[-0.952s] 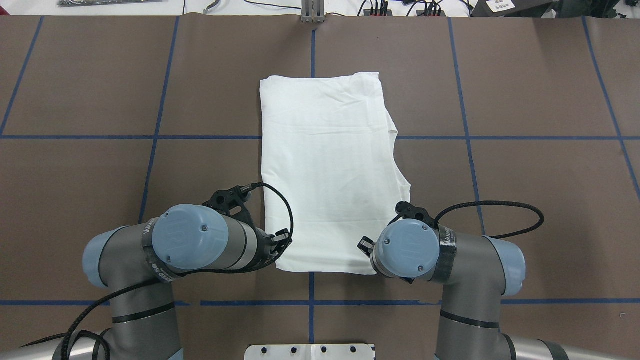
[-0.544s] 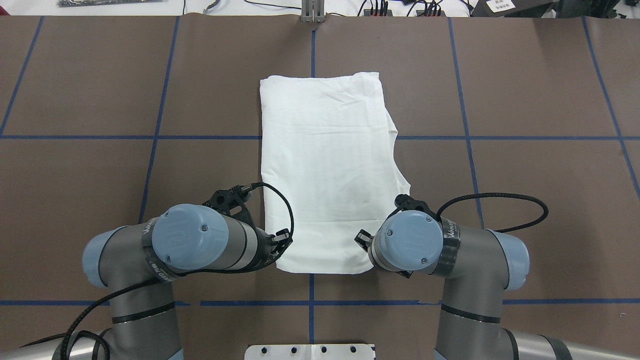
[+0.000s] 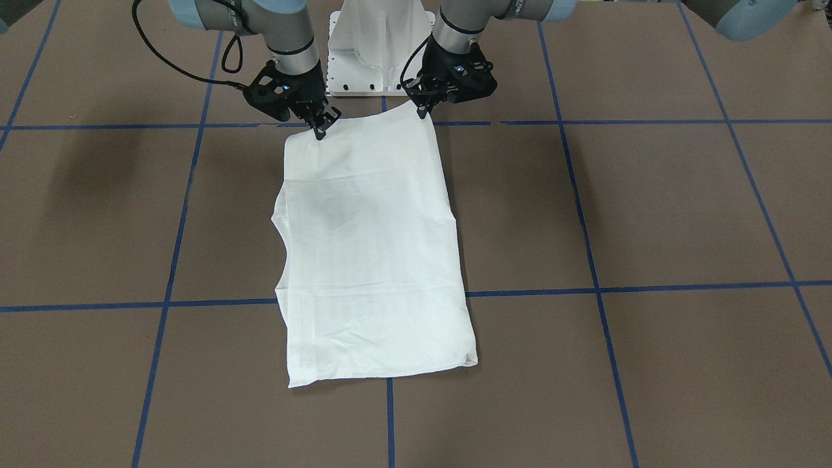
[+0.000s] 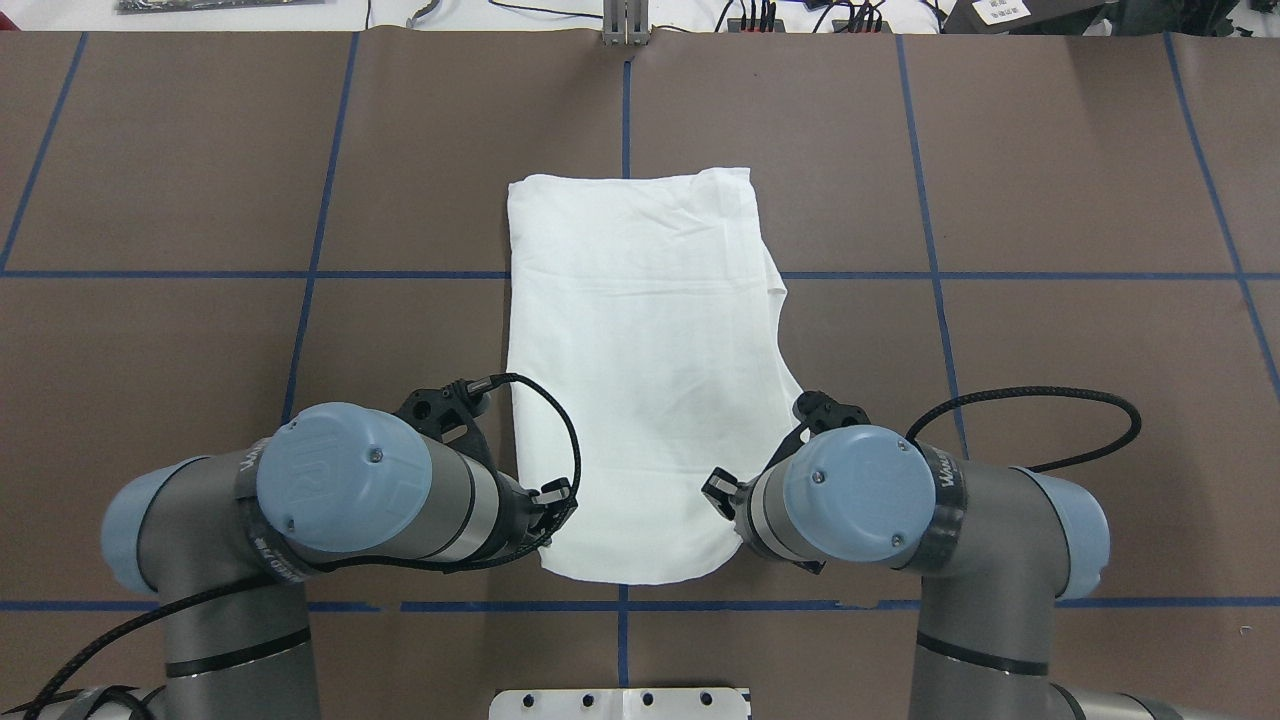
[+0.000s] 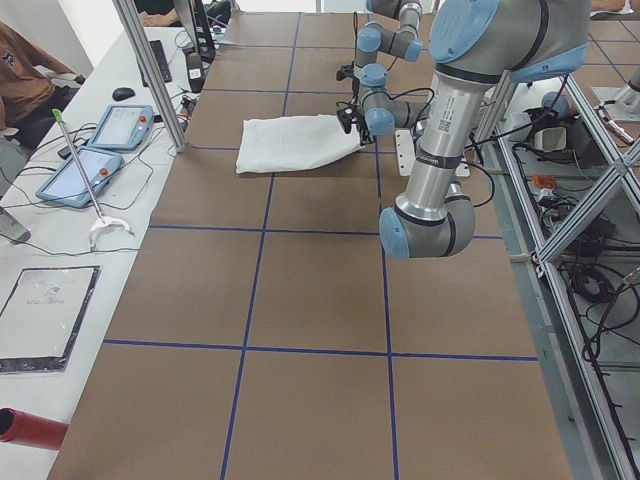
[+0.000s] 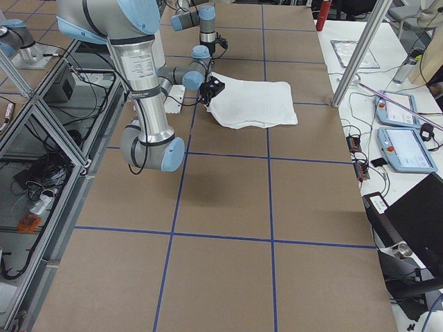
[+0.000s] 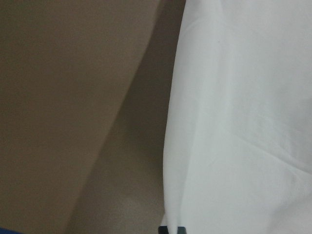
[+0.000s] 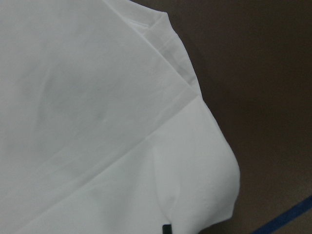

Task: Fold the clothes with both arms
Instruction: 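Lift the near edge with both grippers and fold it away from the robot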

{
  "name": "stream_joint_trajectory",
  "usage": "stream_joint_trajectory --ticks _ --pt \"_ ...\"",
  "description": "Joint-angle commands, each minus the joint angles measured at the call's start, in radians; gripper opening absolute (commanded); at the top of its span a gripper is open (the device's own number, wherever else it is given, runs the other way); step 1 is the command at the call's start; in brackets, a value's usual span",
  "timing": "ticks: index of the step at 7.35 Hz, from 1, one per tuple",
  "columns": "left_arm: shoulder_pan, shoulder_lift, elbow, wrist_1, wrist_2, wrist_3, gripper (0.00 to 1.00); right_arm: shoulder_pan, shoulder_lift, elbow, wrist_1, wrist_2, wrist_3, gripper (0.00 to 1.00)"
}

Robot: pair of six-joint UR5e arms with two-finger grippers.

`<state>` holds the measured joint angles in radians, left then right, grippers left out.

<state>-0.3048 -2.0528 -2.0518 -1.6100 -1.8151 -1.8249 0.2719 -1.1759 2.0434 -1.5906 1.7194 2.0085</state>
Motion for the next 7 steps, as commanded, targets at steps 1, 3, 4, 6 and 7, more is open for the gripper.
stream_joint_trajectory --ticks 1,3,4,6,7 --pt "0.038 0.0 -0.146 0.215 -0.077 -0.005 0.0 -0.078 -0.019 0.137 -0.018 0.059 0.003 0.0" --pt "0.096 0.003 -0.186 0.28 -0.093 -0.01 0.0 -0.111 -0.01 0.176 -0.043 0.104 0.006 0.0" --pt "0.098 -0.001 -0.186 0.282 -0.095 -0.01 0.0 -0.114 -0.013 0.172 -0.042 0.104 0.004 0.0" --pt "0.086 -0.012 -0.182 0.279 -0.093 -0.002 0.0 -0.053 -0.001 0.149 -0.035 0.092 -0.017 0.0" --pt "0.017 -0.021 -0.182 0.272 -0.096 0.007 0.0 0.002 0.007 0.147 -0.034 0.094 -0.069 0.0"
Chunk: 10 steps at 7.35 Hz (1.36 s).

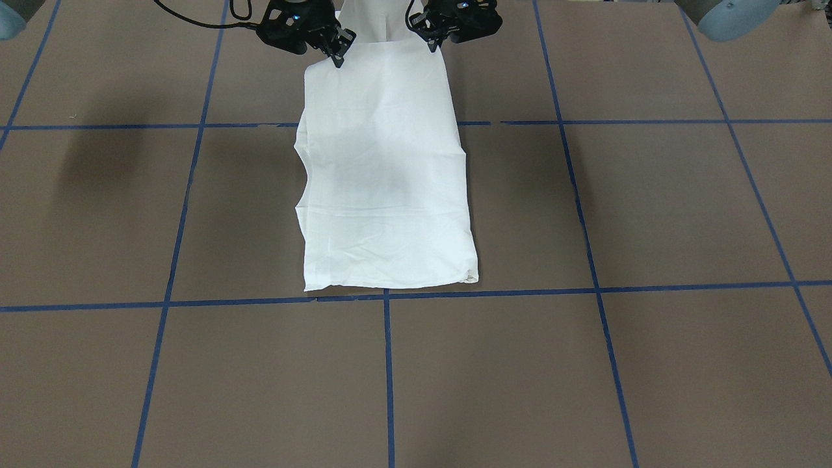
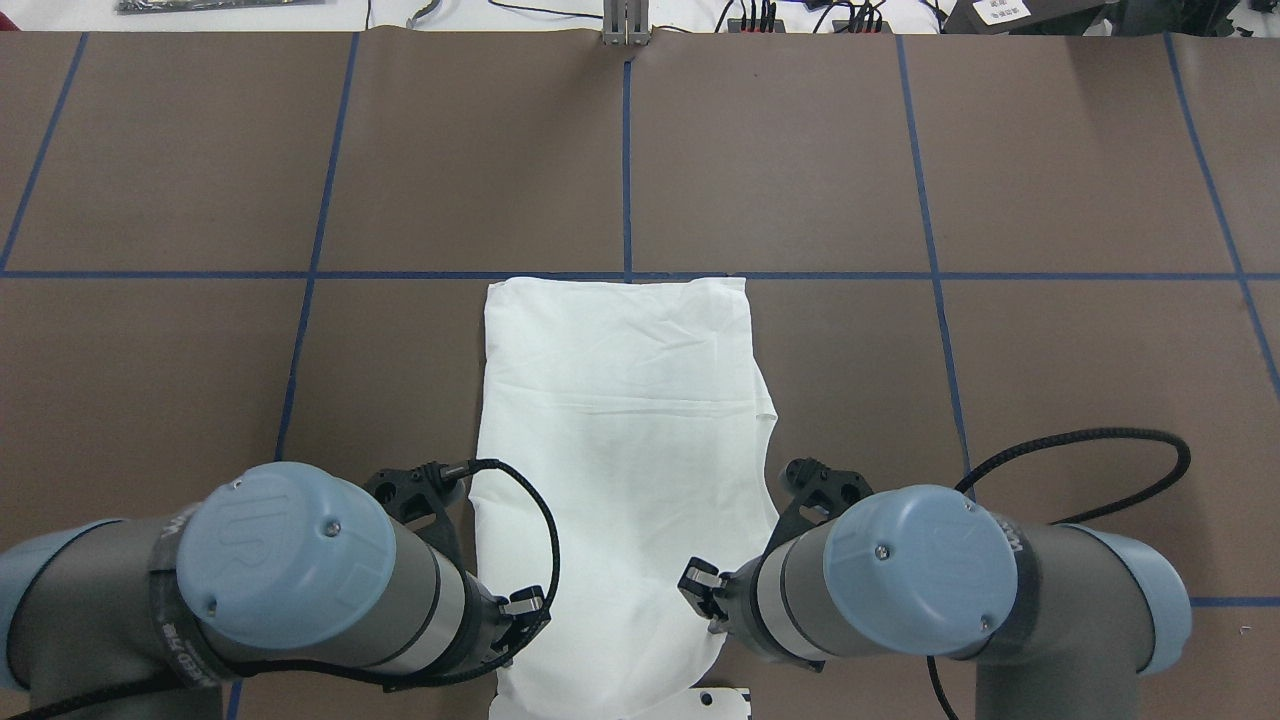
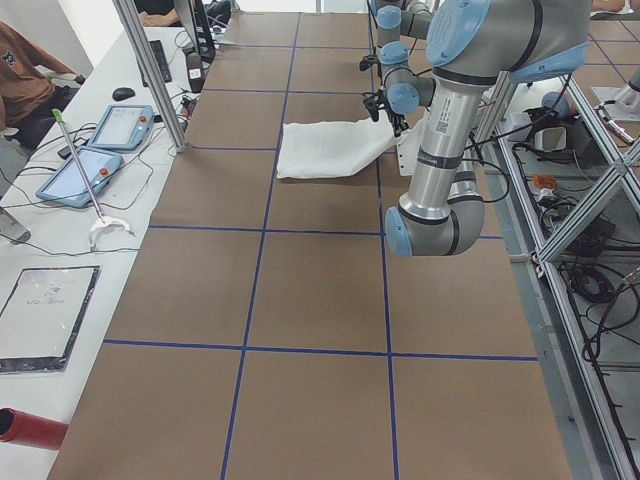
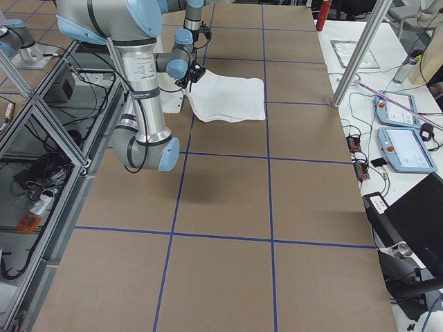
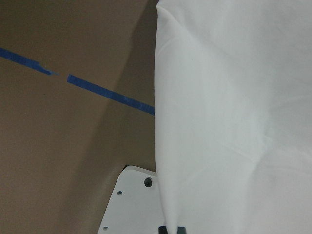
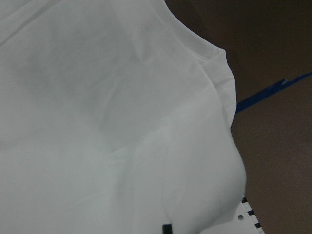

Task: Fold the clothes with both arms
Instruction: 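Lift the near edge with both grippers and fold it away from the robot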

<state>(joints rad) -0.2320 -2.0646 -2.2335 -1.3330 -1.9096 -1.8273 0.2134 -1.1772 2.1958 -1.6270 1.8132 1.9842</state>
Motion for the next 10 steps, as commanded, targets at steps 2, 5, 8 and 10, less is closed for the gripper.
stream_joint_trajectory --ticks 2,5,8,10 --pt "-0.148 -0.02 0.006 -0.015 -0.006 0.07 0.0 0.165 0.059 -0.048 0.003 0.011 -0.119 0.0" --pt "-0.311 -0.035 0.081 -0.043 -0.046 0.177 0.0 0.253 0.116 -0.149 0.006 0.008 -0.18 0.0" --pt "-0.387 -0.084 0.231 -0.147 -0.074 0.192 0.0 0.326 0.178 -0.214 0.006 0.009 -0.183 0.0" --pt "-0.437 -0.126 0.326 -0.19 -0.085 0.194 0.0 0.34 0.273 -0.35 0.006 0.009 -0.202 0.0"
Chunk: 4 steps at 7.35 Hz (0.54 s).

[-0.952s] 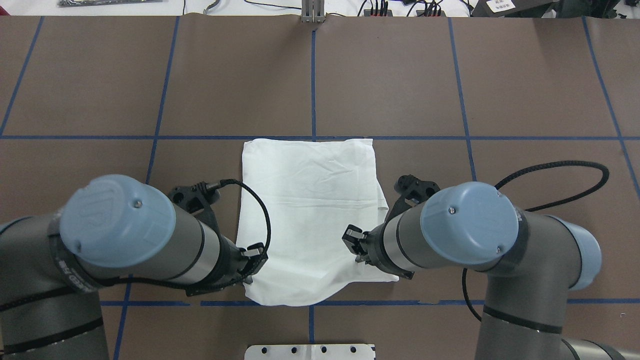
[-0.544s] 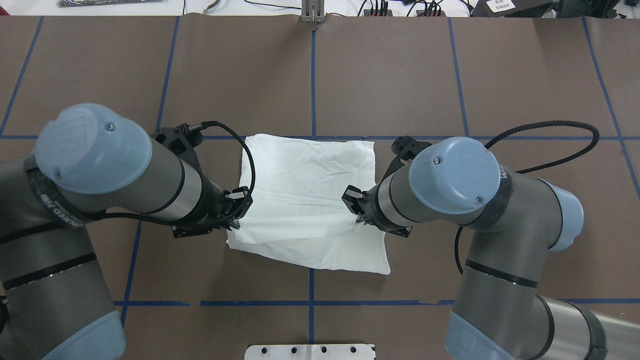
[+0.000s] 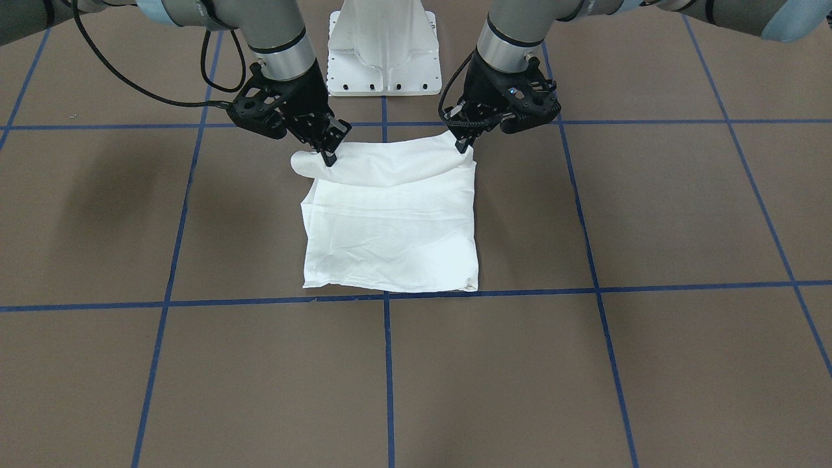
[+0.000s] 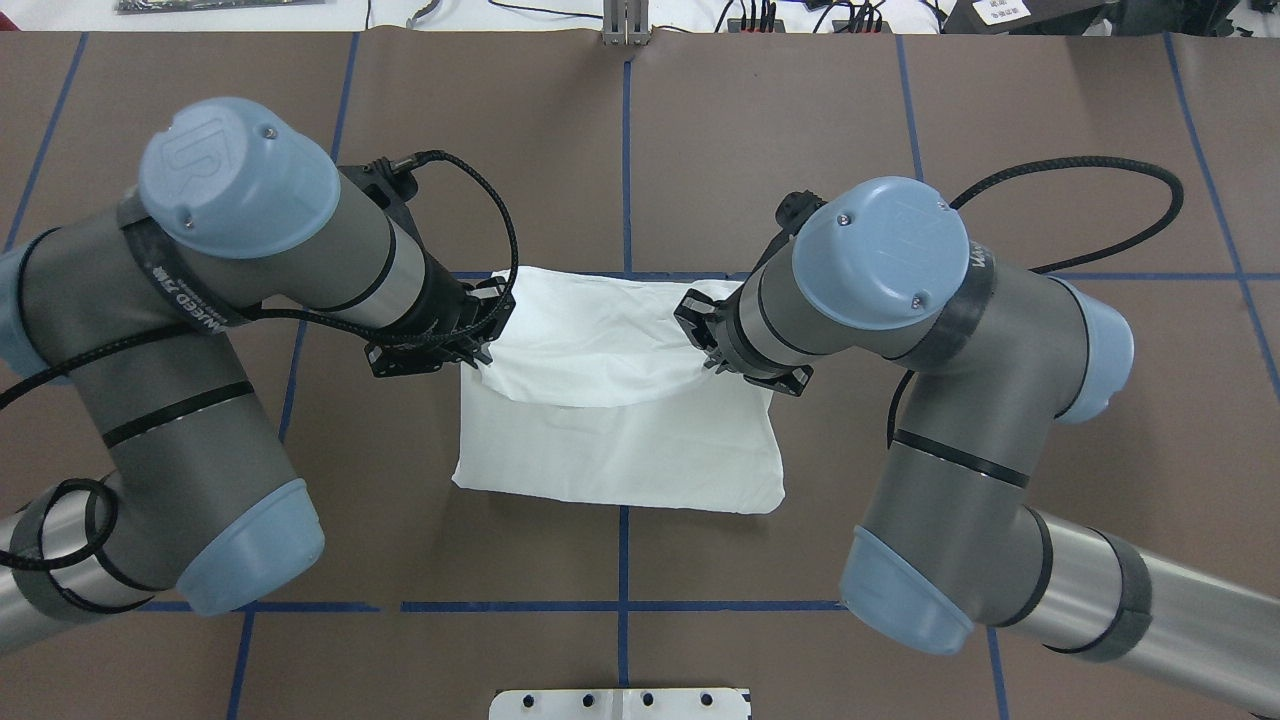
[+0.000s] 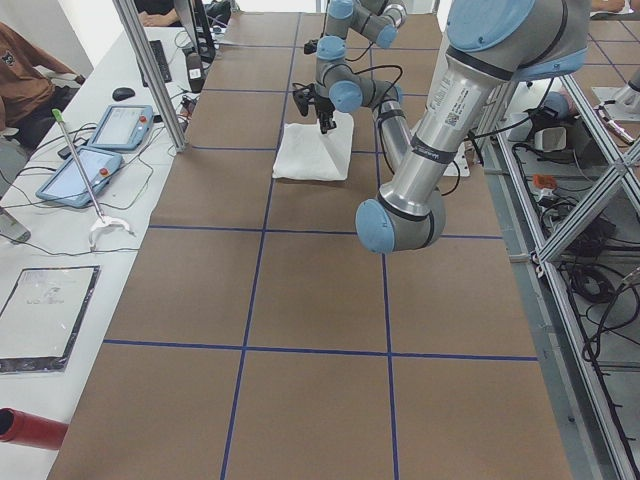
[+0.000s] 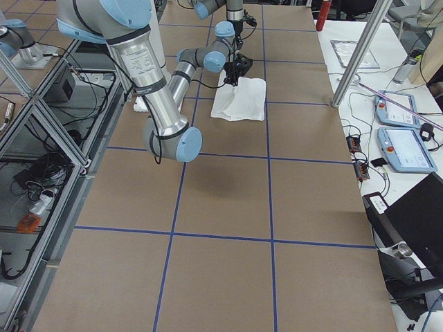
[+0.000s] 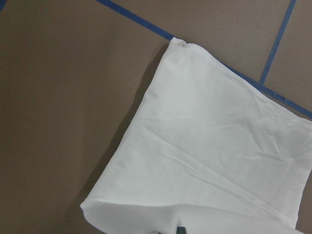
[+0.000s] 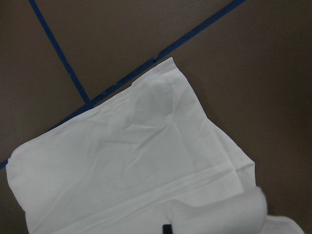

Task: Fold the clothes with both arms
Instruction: 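Lift the near edge with both grippers and fold it away from the robot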

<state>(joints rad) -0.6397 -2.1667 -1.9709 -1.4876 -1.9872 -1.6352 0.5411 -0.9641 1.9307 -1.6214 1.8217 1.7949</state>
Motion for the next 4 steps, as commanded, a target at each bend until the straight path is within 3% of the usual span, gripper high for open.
stream_joint_trajectory --ticks 1,4 --pt "-0.035 -0.024 0.107 -0.08 -0.007 0.002 0.0 0.029 0.073 -0.116 0.002 0.001 -0.026 0.0" --pt "-0.046 -0.024 0.142 -0.12 -0.007 0.0 0.0 0.074 0.103 -0.195 0.014 0.013 -0.054 0.0"
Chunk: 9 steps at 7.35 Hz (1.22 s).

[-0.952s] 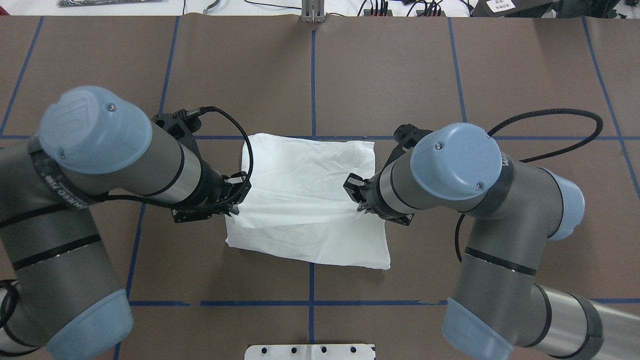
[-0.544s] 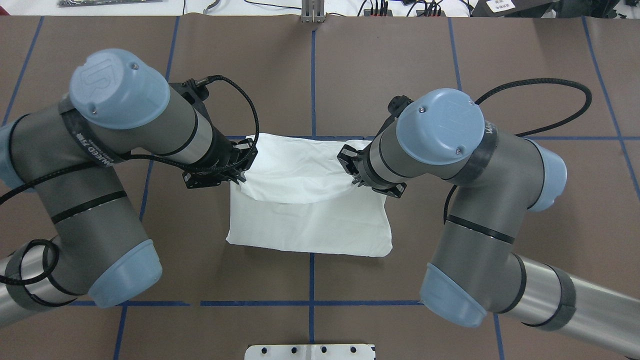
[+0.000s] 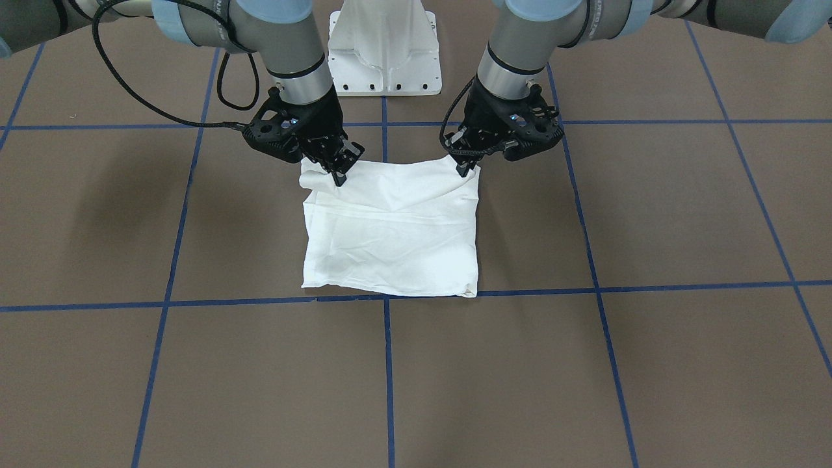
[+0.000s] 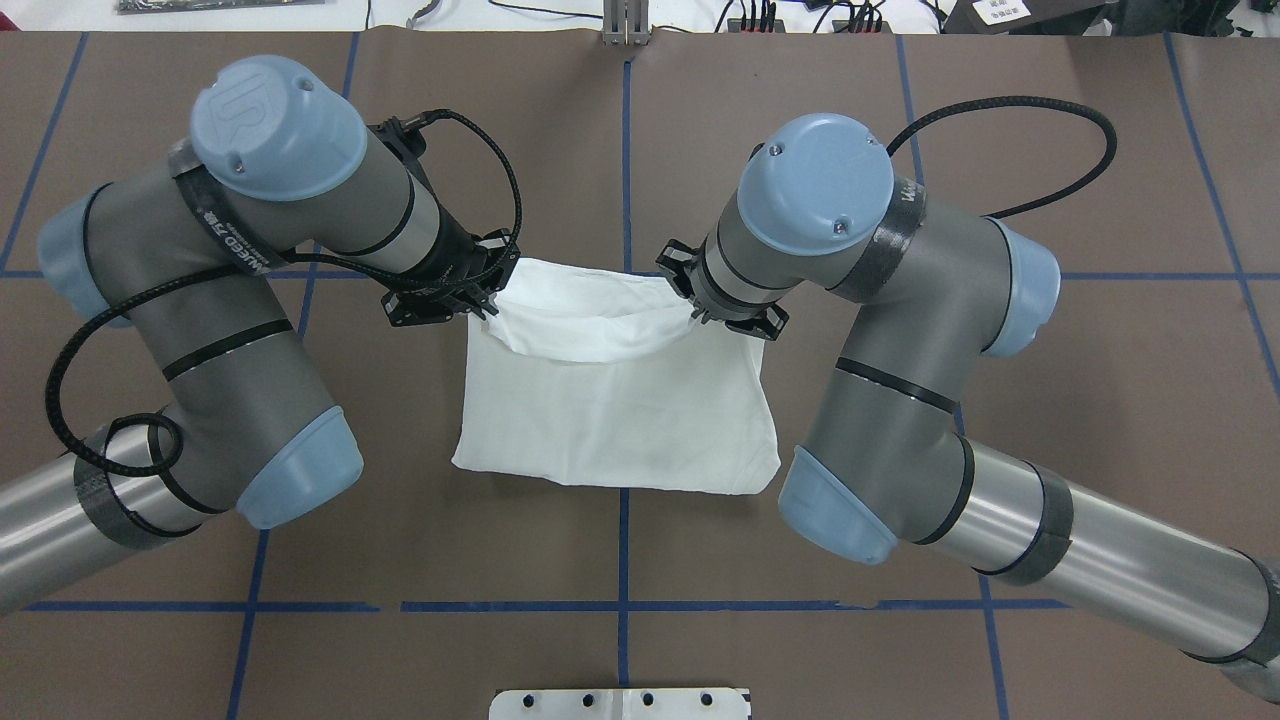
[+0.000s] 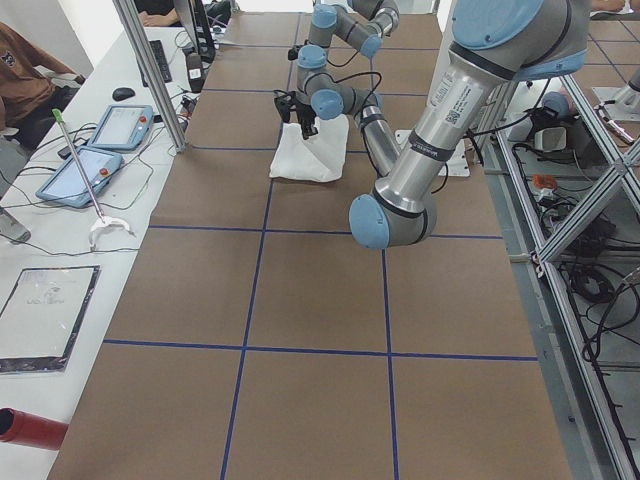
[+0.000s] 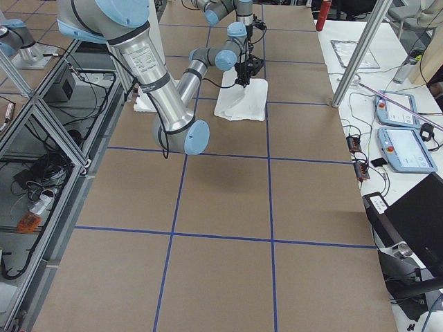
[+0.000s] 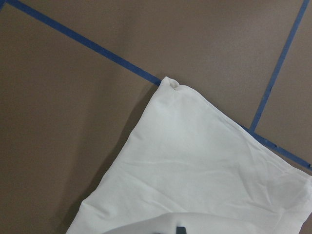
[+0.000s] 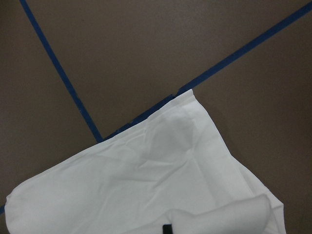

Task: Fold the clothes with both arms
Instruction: 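Lift the near edge with both grippers and fold it away from the robot, then lay the folded edge down on the far edge with both grippers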

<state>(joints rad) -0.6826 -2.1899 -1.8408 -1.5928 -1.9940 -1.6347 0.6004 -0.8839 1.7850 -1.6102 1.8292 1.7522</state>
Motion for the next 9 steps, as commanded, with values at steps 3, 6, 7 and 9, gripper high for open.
stream_joint_trajectory --ticks 3,6,7,9 --pt "-0.003 -0.002 0.113 -0.134 0.001 -0.01 0.0 0.025 0.072 -0.231 0.145 0.042 -0.034 0.0" --pt "-0.003 -0.002 0.205 -0.24 0.001 -0.013 0.0 0.045 0.072 -0.277 0.158 0.068 -0.043 0.0" --pt "-0.005 -0.001 0.225 -0.259 0.001 -0.013 0.0 0.045 0.074 -0.28 0.158 0.068 -0.043 0.0" --pt "-0.02 -0.001 0.229 -0.259 0.001 -0.007 0.0 0.044 0.066 -0.282 0.158 0.068 -0.043 0.0"
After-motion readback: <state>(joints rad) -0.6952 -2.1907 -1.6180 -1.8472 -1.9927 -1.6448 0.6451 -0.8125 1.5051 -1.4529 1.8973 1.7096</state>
